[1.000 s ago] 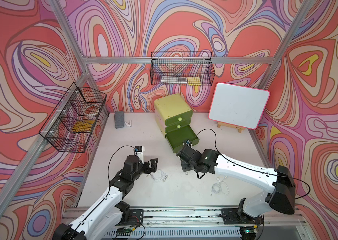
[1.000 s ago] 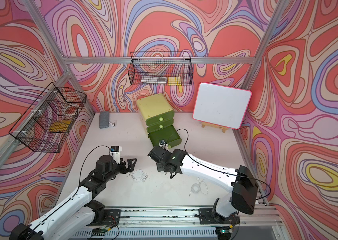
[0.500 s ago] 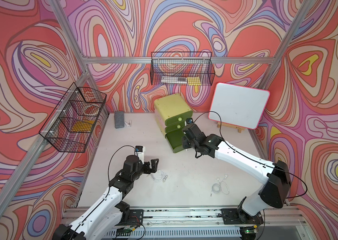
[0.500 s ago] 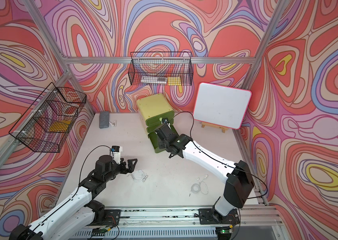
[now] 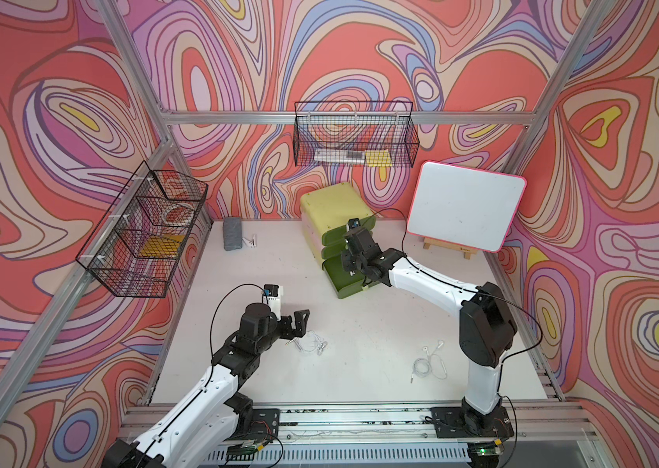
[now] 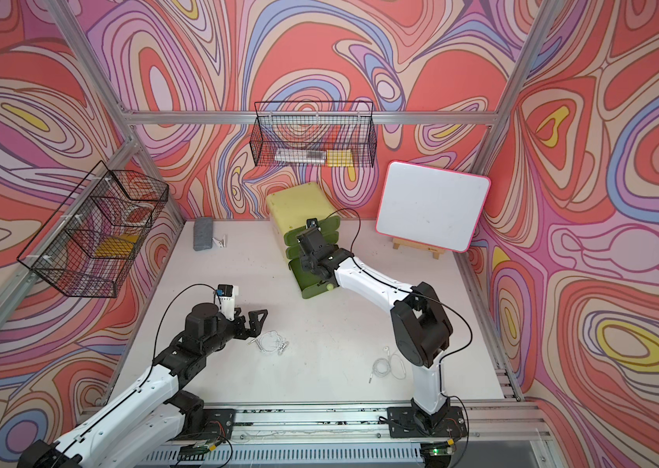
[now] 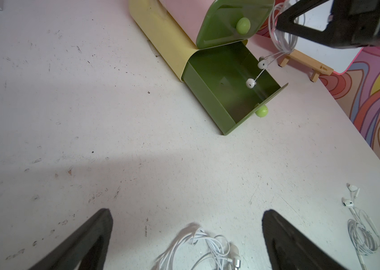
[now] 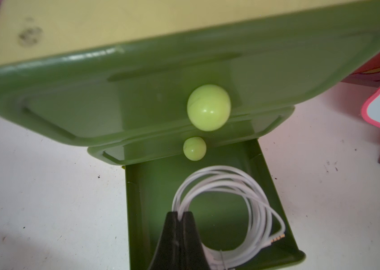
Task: Place the wired earphones into the drawer by color
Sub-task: Place the wired earphones in the drawer.
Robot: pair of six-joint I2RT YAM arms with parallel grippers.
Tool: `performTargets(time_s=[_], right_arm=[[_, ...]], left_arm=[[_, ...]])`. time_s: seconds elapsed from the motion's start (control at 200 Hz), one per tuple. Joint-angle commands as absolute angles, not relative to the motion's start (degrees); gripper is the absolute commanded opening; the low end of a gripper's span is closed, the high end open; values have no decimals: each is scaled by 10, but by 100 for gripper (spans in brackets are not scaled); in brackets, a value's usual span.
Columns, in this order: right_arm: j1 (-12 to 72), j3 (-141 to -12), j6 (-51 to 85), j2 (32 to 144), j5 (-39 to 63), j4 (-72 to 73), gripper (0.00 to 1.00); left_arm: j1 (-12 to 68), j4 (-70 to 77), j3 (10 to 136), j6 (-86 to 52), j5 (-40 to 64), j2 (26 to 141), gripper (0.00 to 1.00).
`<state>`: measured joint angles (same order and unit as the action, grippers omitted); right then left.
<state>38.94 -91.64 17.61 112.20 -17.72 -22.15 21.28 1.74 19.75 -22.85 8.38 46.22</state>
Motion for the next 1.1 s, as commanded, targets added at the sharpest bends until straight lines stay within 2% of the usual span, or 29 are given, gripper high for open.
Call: performTargets(time_s=[0.0, 0.335, 0.781, 1.092], right_arm=[[383, -943, 175, 1151, -151, -200, 0], [371, -947, 194, 1202, -124, -181, 0], [361, -934, 206, 1216, -112, -177, 0], [361, -913, 208, 1173, -98, -189, 35]], left_arm=[[208, 25, 194, -216, 76, 457, 99], [208, 27, 194, -216, 77, 463, 99], [208, 28, 194, -216, 74, 465, 99], [208, 25, 191, -215, 58, 454, 99]])
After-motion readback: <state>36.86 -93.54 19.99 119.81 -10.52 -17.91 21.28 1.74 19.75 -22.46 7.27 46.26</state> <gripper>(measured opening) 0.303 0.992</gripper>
